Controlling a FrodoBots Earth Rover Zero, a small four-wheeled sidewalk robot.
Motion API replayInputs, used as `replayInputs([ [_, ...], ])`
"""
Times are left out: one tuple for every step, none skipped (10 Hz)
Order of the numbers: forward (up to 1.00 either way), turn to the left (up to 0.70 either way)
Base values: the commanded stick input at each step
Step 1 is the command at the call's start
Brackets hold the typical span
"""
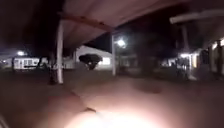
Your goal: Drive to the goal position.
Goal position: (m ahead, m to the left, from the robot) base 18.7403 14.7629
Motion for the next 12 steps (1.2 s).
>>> replayInputs([
  [1.0, -0.02],
  [1.0, 0.01],
  [1.0, 0.06],
  [1.0, 0.2],
  [1.0, 0.25],
  [1.0, 0.29],
  [1.0, 0.32],
  [1.0, 0.33],
  [1.0, 0.33],
  [1.0, 0.33],
  [1.0, 0.33],
  [1.0, 0.32],
])
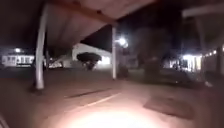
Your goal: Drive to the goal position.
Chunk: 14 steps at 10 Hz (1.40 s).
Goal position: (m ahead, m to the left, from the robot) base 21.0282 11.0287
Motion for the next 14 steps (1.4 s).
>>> replayInputs([
  [1.0, 0.29],
  [1.0, 0.27],
  [1.0, 0.27],
  [1.0, 0.27],
  [1.0, 0.27],
  [1.0, 0.27],
  [1.0, 0.27],
  [1.0, 0.25],
  [1.0, 0.06],
  [1.0, 0.03],
  [1.0, 0.02],
  [1.0, 0.02],
  [1.0, 0.0],
  [1.0, 0.0],
])
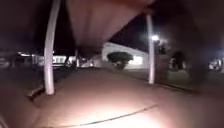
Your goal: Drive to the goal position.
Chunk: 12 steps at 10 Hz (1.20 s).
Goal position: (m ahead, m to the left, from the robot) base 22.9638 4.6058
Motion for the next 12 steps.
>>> replayInputs([
  [1.0, 0.0],
  [1.0, 0.0],
  [1.0, 0.0],
  [1.0, 0.0],
  [1.0, 0.0],
  [1.0, 0.0],
  [1.0, 0.0],
  [1.0, 0.0],
  [1.0, 0.0],
  [1.0, 0.0],
  [1.0, 0.0],
  [1.0, 0.05],
])
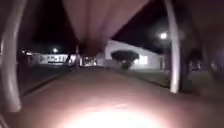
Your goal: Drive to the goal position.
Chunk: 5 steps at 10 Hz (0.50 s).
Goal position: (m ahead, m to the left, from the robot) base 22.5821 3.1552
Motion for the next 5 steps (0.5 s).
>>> replayInputs([
  [1.0, 0.2],
  [1.0, 0.21],
  [1.0, 0.21],
  [1.0, 0.2],
  [1.0, 0.04],
])
